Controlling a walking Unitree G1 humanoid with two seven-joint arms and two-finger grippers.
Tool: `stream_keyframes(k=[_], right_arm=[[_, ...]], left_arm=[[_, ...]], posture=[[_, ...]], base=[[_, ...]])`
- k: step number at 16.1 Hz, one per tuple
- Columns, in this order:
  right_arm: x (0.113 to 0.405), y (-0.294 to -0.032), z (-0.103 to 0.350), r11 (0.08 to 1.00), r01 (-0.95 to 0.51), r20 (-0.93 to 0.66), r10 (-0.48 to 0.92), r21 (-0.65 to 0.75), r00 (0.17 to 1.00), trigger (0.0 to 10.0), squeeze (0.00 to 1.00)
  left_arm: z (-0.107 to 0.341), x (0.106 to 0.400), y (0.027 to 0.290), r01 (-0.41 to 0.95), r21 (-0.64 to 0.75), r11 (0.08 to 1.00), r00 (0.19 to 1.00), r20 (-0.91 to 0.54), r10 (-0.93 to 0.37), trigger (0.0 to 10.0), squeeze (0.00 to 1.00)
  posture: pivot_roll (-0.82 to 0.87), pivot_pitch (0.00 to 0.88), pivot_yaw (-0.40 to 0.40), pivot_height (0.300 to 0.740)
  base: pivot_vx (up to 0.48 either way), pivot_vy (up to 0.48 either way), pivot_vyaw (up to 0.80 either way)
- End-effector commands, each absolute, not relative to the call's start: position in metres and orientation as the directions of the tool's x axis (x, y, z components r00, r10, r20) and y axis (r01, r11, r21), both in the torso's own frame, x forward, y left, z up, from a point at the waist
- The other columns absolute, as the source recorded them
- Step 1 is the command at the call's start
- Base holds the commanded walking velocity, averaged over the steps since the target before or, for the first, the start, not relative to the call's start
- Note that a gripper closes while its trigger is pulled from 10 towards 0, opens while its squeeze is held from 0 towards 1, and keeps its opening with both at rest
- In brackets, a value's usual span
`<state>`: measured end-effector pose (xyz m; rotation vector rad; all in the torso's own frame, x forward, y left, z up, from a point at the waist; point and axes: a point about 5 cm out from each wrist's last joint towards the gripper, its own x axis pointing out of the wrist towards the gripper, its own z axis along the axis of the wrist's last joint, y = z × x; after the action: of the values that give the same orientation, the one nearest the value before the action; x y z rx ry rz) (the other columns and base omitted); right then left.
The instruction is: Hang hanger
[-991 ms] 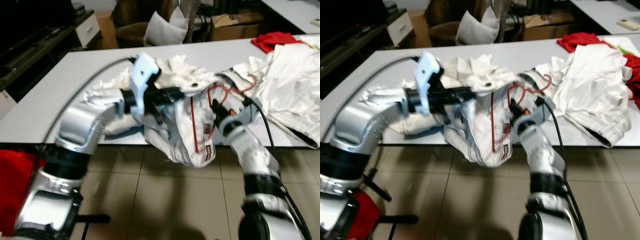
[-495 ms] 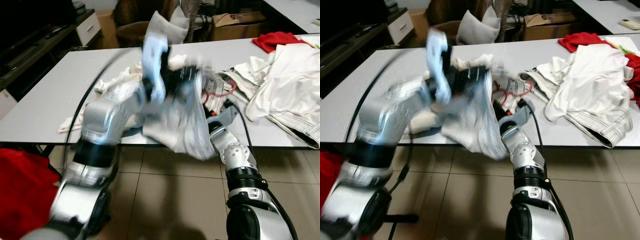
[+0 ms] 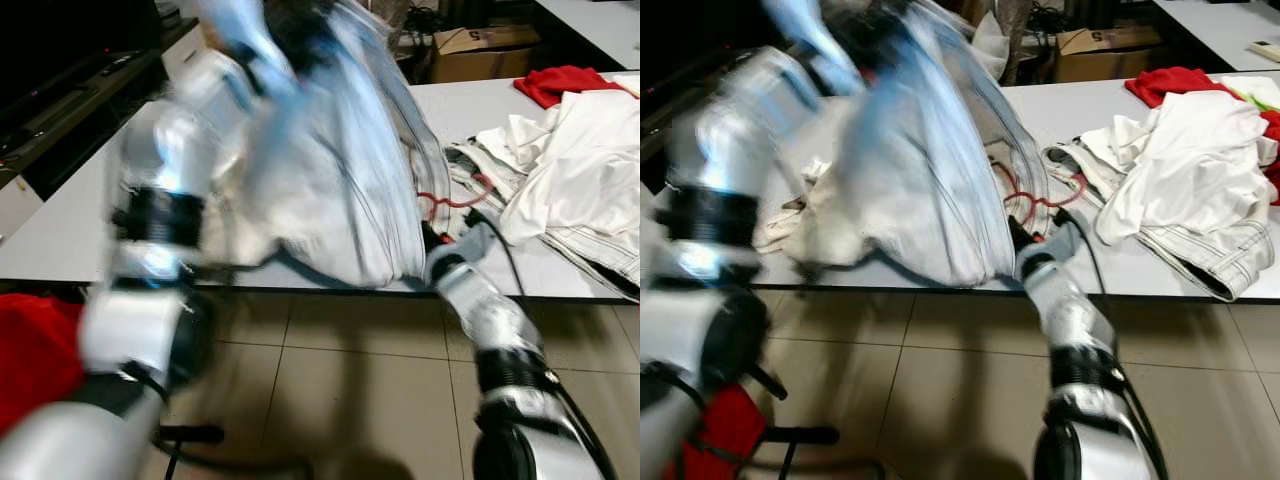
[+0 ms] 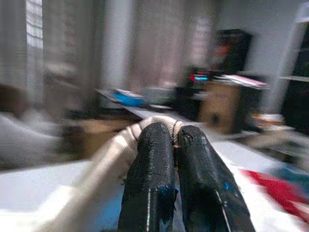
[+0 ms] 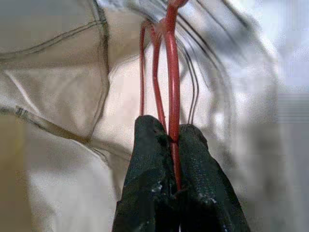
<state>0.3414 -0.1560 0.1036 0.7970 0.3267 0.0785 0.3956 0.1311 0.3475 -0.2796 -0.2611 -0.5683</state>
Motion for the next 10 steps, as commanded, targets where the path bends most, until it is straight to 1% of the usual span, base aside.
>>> stream_keyframes(k=[1,3,4,6,7,8,10], right_arm=[[0.326,-0.16,0.087,0.735,0.089,-0.354,0.214,0.673,0.911,10.0,0.0],[0.322,-0.162,0.107,0.745,0.022,-0.298,0.24,0.666,0.924,10.0,0.0],[0.318,-0.164,0.133,0.749,-0.066,-0.225,0.28,0.659,0.933,10.0,0.0],[0.307,-0.166,0.172,0.741,-0.198,-0.114,0.347,0.642,0.931,10.0,0.0],[0.305,-0.166,0.18,0.744,-0.223,-0.095,0.359,0.63,0.929,10.0,0.0],[0.303,-0.164,0.195,0.737,-0.265,-0.054,0.377,0.622,0.925,10.0,0.0],[0.301,-0.162,0.217,0.733,-0.311,0.001,0.39,0.605,0.921,10.0,0.0]], left_arm=[[0.378,0.394,0.173,0.415,-0.148,0.898,0.84,0.441,-0.316,0.0,0.0],[0.366,0.401,0.196,0.305,-0.128,0.944,0.893,0.382,-0.237,0.0,0.0],[0.343,0.406,0.216,0.205,-0.077,0.976,0.939,0.299,-0.173,0.0,0.0],[0.299,0.41,0.236,0.101,0.019,0.995,0.982,0.16,-0.103,0.0,0.0],[0.286,0.41,0.239,0.082,0.046,0.996,0.989,0.123,-0.087,0.0,0.0],[0.258,0.409,0.241,0.074,0.096,0.993,0.996,0.04,-0.078,0.0,0.0],[0.218,0.404,0.242,0.08,0.144,0.986,0.995,-0.07,-0.071,0.0,0.0]], posture=[[0.04,0.0,0.16,0.74],[0.03,0.0,0.161,0.74],[0.02,0.0,0.165,0.74],[0.01,0.0,0.169,0.74],[0.01,0.0,0.169,0.74],[-0.01,0.0,0.17,0.74],[-0.01,0.0,0.166,0.74]], base=[[0.0,0.0,0.0],[0.0,0.0,0.0],[0.0,0.0,0.0],[0.0,0.0,0.0],[0.0,0.0,0.0],[0.0,0.0,0.0],[0.0,0.0,0.0]])
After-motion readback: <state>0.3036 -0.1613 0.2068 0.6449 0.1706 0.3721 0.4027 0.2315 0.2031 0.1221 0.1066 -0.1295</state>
